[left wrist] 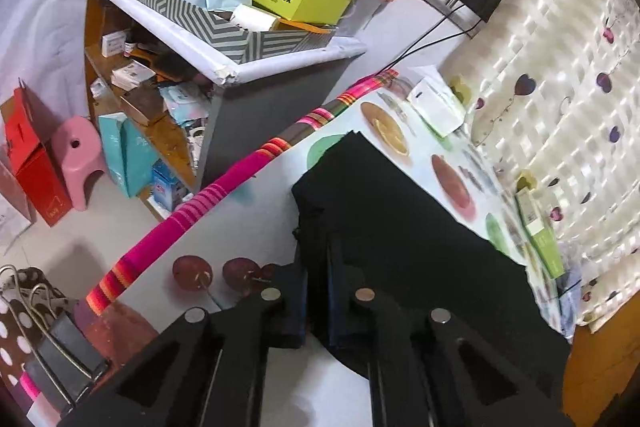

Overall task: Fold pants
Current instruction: 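Grasp the pants corner with the left gripper and lift it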

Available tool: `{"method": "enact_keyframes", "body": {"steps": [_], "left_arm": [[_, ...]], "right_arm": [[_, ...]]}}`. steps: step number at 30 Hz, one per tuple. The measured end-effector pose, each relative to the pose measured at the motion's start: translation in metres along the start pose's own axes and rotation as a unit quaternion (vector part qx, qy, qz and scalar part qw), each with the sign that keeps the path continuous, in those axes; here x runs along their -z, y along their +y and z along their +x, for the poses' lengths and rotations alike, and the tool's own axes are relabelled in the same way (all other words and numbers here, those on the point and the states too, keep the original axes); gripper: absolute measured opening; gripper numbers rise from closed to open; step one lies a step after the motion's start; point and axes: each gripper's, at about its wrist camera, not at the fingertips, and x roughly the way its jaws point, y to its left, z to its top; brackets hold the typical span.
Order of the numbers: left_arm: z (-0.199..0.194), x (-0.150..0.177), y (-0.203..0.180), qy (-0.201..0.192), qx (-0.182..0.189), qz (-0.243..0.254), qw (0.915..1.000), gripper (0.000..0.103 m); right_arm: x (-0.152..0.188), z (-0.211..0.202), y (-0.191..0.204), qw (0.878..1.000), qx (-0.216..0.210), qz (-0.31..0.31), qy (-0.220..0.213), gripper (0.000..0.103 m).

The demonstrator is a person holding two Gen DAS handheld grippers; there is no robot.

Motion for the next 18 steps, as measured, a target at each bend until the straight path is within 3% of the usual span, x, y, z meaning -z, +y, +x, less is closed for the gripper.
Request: {"method": "enact_keyframes", "body": {"steps": [7, 14, 18], "left_arm": [[-0.02, -0.005, -0.015, -0.013, 0.067, 0.01, 0.9976, 0.008], [-0.026, -0.009, -0.069, -0.005, 0.118, 0.071, 0.9905, 0.008], [-0.027, -0.003, -0.109, 0.006, 0.152, 0.113, 0.9818, 0.008]], "right_arm": [[0.001, 0.002, -0.014, 1.0, 0.005, 0.024, 0.001, 0.046], [0.002, 0.001, -0.019, 1.0, 0.006, 0.03, 0.001, 0.046], [0.004, -0.001, -0.024, 0.999, 0.007, 0.036, -0.004, 0.046]]}}
